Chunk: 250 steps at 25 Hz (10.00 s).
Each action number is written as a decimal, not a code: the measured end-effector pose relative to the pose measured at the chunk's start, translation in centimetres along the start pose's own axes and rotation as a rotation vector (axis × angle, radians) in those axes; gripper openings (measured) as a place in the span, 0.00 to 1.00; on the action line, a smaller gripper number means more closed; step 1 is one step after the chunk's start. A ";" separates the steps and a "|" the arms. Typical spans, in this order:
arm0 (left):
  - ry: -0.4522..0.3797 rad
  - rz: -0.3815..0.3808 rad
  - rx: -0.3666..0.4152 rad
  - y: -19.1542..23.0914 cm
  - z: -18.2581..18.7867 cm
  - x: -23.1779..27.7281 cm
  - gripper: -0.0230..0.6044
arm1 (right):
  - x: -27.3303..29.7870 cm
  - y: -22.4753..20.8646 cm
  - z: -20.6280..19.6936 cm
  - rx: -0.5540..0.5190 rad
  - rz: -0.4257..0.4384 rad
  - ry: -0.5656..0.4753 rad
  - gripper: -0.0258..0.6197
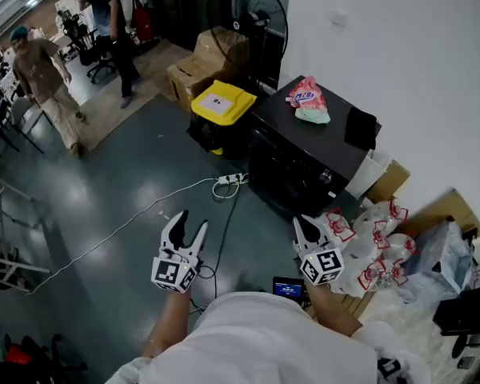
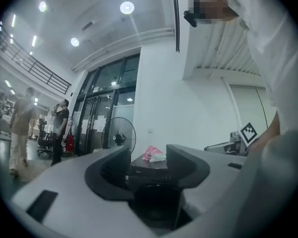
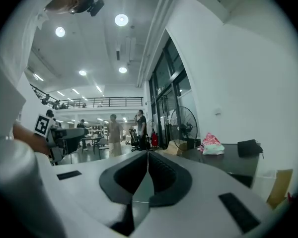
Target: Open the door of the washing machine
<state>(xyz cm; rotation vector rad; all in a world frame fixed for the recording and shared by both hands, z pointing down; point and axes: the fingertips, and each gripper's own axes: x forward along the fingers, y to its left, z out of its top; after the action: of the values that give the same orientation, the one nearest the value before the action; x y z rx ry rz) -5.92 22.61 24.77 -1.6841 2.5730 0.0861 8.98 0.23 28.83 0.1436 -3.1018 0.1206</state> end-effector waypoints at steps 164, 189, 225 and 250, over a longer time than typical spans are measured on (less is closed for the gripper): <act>0.799 -0.760 0.029 2.1 -56.2 20.0 0.17 | 4.4 -12.9 -28.6 0.255 -0.369 0.186 0.09; 0.851 -0.747 -0.154 -16.3 -54.2 4.7 0.15 | -7.9 0.8 -32.2 0.300 -0.594 0.170 0.09; 0.858 -1.059 -0.239 -39.1 -51.3 1.8 0.11 | -18.9 4.9 -31.7 0.293 -0.861 0.078 0.09; 0.202 -0.557 -0.023 0.4 -8.4 14.5 0.07 | -5.9 -2.4 0.3 -0.098 -0.459 -0.141 0.09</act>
<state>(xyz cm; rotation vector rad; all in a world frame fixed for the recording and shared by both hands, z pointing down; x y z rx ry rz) -12.30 8.83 31.91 -2.4534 2.1182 -0.0890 15.11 -1.61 28.46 0.8824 -3.1024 -0.0579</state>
